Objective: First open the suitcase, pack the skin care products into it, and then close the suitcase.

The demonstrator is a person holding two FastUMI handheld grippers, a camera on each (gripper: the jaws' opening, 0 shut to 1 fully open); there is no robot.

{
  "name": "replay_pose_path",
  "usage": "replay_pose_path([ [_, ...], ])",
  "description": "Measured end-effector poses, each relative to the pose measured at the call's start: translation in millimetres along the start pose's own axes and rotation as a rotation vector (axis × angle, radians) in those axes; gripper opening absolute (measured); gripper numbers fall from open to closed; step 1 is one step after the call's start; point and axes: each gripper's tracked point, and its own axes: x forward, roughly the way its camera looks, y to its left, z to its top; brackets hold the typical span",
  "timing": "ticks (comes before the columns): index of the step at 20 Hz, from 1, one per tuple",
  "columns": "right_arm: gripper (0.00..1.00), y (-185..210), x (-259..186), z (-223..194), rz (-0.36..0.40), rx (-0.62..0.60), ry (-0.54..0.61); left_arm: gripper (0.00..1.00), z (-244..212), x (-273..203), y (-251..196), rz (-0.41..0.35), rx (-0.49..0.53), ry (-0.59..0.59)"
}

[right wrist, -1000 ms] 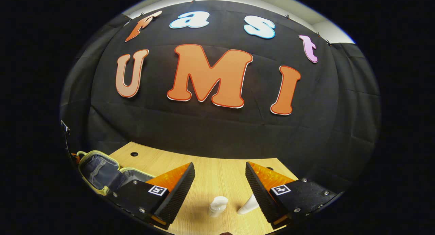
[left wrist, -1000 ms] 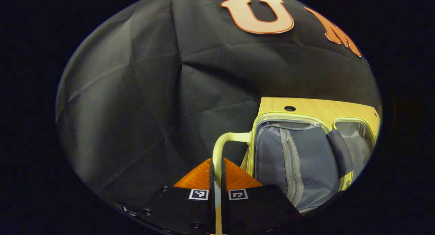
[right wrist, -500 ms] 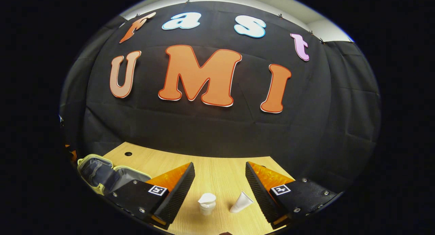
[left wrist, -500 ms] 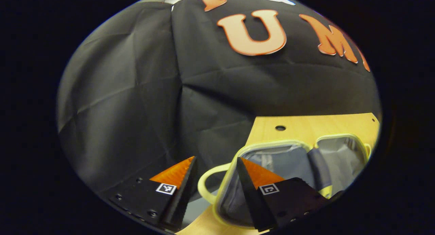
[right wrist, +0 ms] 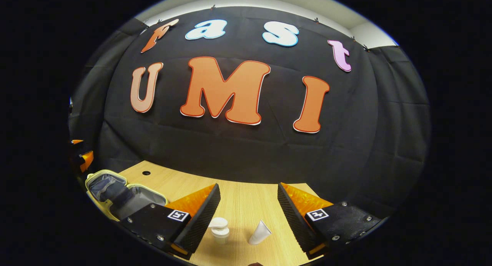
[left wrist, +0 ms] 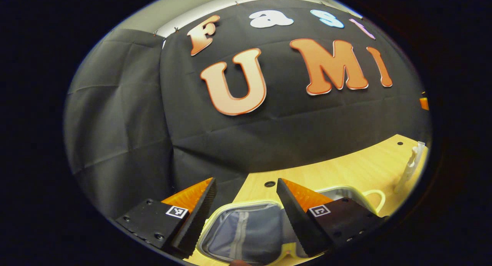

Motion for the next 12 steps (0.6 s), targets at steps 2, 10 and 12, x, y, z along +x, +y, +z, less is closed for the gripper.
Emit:
replay_pose_path([
  [2,0.95,-6,0,-4,0.013,0.004,0.0,0.99,19,-6,-28,-0.036,-0.016,-0.027],
  [10,0.95,-26,0,-30,0.055,0.022,0.018,0.98,61,-30,-153,-0.209,-0.042,-0.077],
  [12,0.95,-31,0,-35,0.058,0.015,0.026,0.99,62,-37,-187,-0.265,-0.059,-0.067],
])
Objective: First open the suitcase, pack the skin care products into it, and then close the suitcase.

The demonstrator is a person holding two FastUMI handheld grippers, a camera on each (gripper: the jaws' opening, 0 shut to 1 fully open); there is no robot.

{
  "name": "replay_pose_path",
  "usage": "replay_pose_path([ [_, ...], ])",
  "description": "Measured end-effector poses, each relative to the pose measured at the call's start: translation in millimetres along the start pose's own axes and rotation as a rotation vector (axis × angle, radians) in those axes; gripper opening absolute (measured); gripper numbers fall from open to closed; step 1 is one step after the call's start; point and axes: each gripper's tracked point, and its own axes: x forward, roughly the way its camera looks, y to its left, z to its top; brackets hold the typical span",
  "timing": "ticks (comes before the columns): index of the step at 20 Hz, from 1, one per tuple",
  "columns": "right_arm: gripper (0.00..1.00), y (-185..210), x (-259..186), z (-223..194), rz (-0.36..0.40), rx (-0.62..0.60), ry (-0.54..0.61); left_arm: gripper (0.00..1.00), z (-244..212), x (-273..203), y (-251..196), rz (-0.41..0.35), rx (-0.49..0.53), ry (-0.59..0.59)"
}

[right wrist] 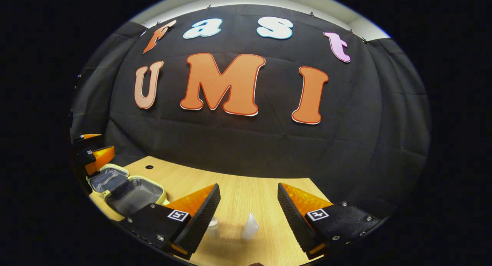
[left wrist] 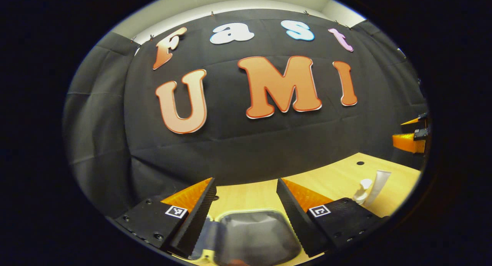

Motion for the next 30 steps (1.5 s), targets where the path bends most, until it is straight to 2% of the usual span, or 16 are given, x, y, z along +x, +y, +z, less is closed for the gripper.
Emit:
replay_pose_path([
  [8,0.95,-13,-2,-37,0.036,-0.014,0.05,0.99,-29,4,-121,-0.188,0.03,0.023],
  [16,0.95,-36,7,-83,0.027,-0.014,0.134,0.99,-96,13,-231,-0.396,0.089,0.114],
  [21,0.95,-42,15,-104,0.036,-0.018,0.163,0.99,-137,29,-268,-0.445,0.084,0.193],
  [30,0.96,-42,29,-143,0.09,-0.04,0.211,1.0,-192,63,-305,-0.478,0.042,0.275],
])
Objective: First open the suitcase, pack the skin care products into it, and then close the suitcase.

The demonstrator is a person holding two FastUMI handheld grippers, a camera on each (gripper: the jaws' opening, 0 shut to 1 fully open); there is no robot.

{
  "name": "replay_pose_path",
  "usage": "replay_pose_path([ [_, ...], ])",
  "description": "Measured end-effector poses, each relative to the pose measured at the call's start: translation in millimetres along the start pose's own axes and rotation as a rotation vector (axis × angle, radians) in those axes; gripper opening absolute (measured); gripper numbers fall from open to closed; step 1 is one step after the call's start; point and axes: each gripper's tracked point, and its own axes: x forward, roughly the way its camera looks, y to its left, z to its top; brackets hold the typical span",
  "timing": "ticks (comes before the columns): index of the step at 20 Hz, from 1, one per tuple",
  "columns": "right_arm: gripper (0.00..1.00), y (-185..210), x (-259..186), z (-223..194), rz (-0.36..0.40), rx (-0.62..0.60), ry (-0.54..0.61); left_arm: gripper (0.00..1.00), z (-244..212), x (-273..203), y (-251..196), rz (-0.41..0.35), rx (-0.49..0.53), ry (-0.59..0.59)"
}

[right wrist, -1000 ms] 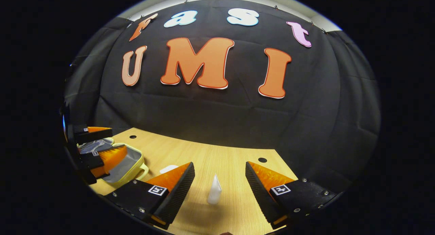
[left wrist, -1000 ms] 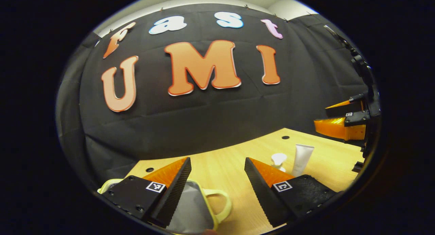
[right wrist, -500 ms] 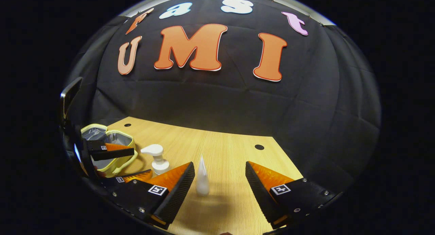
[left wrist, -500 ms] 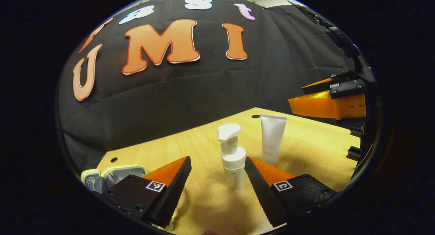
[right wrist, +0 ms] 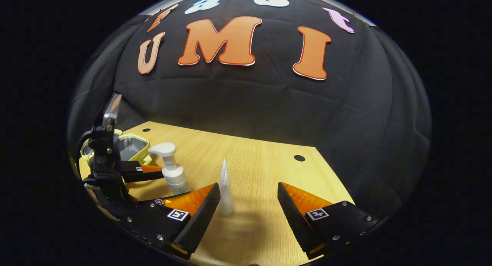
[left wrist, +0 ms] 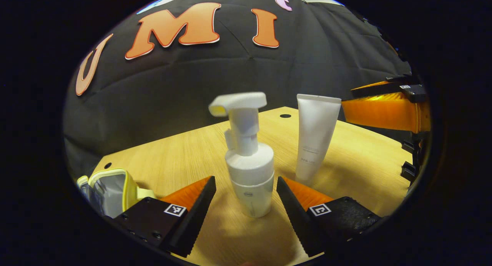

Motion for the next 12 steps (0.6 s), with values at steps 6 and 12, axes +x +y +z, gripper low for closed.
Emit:
replay_pose_path([
  [6,0.96,10,10,-29,0.068,-0.022,0.032,0.75,-7,18,-10,-0.034,-0.045,0.011],
  [12,0.96,22,37,-56,0.121,-0.005,0.08,0.6,-5,10,-2,0.001,-0.081,0.029],
])
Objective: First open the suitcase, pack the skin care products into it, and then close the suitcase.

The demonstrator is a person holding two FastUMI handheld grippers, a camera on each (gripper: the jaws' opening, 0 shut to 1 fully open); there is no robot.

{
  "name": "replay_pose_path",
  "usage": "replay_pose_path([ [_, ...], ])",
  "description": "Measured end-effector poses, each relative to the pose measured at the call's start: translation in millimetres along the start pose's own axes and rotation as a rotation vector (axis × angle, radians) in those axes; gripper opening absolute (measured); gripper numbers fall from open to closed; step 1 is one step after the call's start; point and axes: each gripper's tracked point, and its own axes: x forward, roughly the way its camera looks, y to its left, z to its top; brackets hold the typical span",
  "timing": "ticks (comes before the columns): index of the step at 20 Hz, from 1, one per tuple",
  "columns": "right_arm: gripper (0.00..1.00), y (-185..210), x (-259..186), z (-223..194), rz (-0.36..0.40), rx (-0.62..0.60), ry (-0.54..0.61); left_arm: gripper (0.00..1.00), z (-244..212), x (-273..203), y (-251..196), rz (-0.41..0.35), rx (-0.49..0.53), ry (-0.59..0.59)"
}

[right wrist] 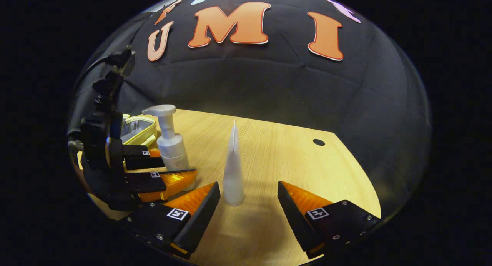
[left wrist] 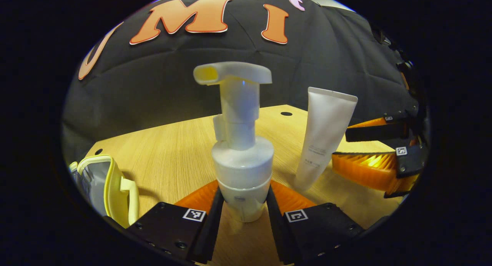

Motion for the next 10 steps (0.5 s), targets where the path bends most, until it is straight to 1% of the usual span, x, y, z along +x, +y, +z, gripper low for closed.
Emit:
replay_pose_path([
  [1,0.96,3,5,0,0.009,0.002,-0.002,0.62,3,-4,4,0.009,0.005,-0.004],
  [2,0.96,6,10,-1,0.02,0.005,0.0,0.6,7,-7,7,0.018,0.007,-0.008],
  [5,0.94,12,23,-6,0.044,0.011,0.014,0.6,21,-23,19,0.045,0.008,-0.024],
  [9,0.83,22,38,-17,0.065,0.023,0.048,0.6,44,-51,43,0.107,-0.003,-0.057],
  [10,0.74,26,41,-19,0.072,0.028,0.054,0.6,49,-58,51,0.128,-0.009,-0.064],
])
